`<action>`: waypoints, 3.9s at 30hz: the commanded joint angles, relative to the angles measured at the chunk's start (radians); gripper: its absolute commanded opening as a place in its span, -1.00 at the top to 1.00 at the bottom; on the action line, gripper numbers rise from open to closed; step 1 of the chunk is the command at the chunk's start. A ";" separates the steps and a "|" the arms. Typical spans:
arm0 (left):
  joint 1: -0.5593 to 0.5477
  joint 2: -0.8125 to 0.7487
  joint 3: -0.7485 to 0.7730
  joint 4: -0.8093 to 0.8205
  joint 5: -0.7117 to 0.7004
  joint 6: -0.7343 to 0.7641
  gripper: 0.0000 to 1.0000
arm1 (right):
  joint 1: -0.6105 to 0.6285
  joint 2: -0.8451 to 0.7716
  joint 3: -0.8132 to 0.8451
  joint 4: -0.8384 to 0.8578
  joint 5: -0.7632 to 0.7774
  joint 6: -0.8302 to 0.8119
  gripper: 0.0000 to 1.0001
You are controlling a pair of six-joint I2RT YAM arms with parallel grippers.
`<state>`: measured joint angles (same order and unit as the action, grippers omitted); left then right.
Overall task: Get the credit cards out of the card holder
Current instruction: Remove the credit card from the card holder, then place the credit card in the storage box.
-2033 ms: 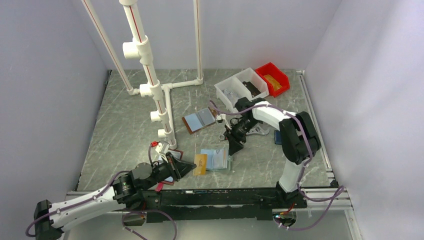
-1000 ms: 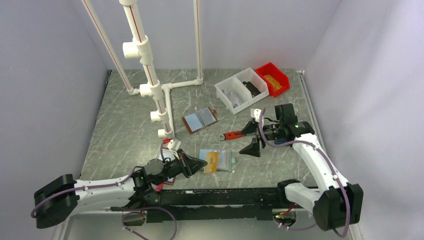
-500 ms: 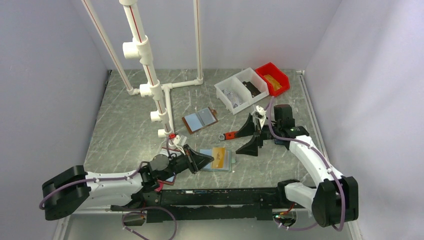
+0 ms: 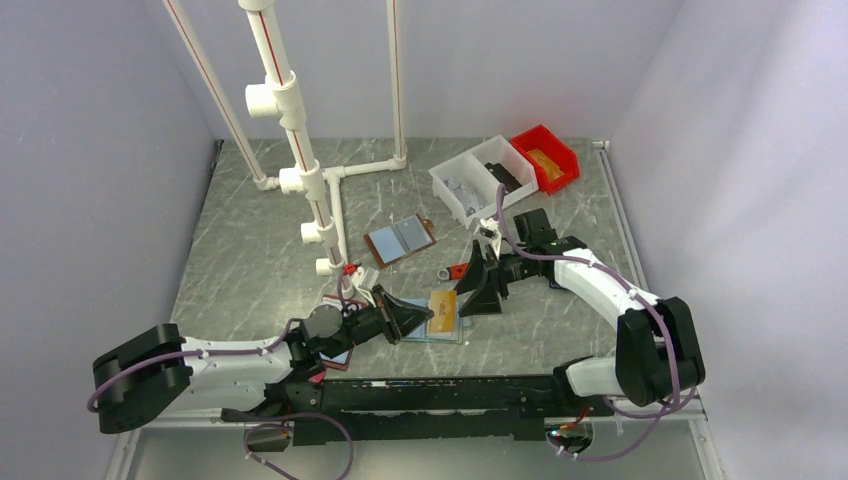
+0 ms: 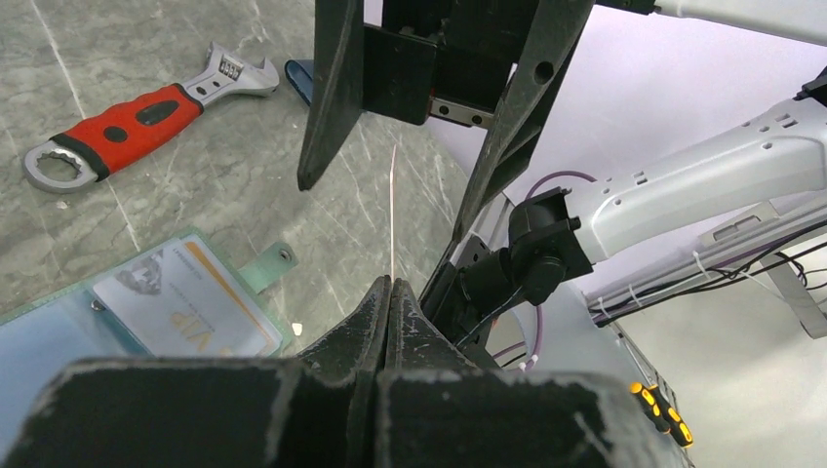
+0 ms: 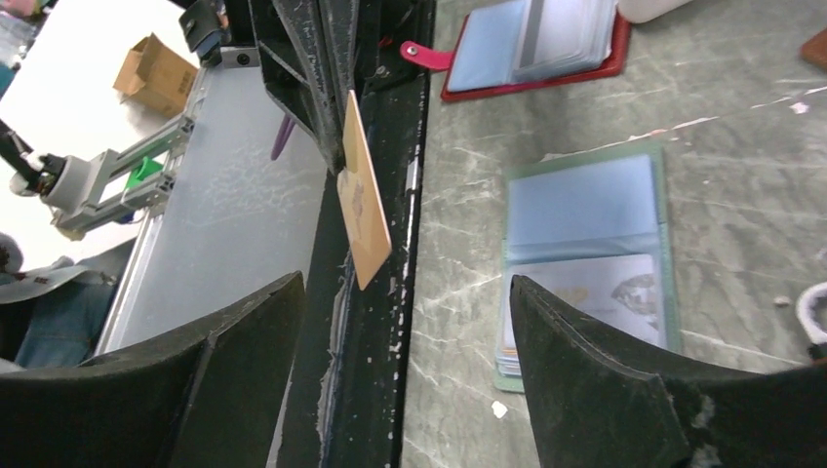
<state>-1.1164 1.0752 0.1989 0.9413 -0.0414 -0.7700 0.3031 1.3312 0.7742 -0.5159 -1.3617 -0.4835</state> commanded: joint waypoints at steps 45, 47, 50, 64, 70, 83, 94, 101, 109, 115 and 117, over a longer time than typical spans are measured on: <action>0.000 -0.353 0.106 -0.639 -0.072 -0.043 -0.99 | -0.050 -0.001 0.204 -0.413 0.190 -0.464 1.00; 0.000 -0.373 0.144 -0.709 -0.061 -0.004 -0.99 | -0.077 -0.008 0.207 -0.423 0.190 -0.475 1.00; 0.002 -0.361 0.241 -0.814 -0.041 0.107 -0.99 | -0.115 -0.017 0.209 -0.430 0.196 -0.484 1.00; 0.202 0.125 0.741 -1.037 0.182 0.546 -0.99 | -0.261 -0.064 0.200 -0.379 0.261 -0.445 1.00; 0.261 0.334 0.843 -0.951 0.331 0.647 -0.99 | -0.361 -0.084 0.203 -0.363 0.266 -0.431 1.00; 0.310 0.416 0.903 -1.014 0.331 0.684 -0.96 | -0.491 -0.074 0.211 -0.281 0.346 -0.357 1.00; 0.311 0.350 0.878 -1.018 0.278 0.693 -0.99 | -0.550 -0.076 0.182 0.022 0.517 -0.028 1.00; 0.310 0.346 0.871 -1.023 0.245 0.708 -0.99 | -0.550 -0.031 0.215 0.159 0.735 0.087 1.00; 0.310 0.341 0.867 -1.024 0.221 0.721 -0.99 | -0.550 0.115 0.406 0.208 0.935 0.195 1.00; 0.310 0.334 0.864 -1.024 0.206 0.733 -0.99 | -0.548 0.218 0.528 0.243 1.004 0.274 1.00; 0.310 0.327 0.859 -1.020 0.198 0.739 -0.99 | -0.544 0.272 0.583 0.232 1.012 0.281 1.00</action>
<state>-0.8188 1.4513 1.0668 -0.0917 0.1883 -0.0654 -0.2424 1.5394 1.2480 -0.3279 -0.4160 -0.2672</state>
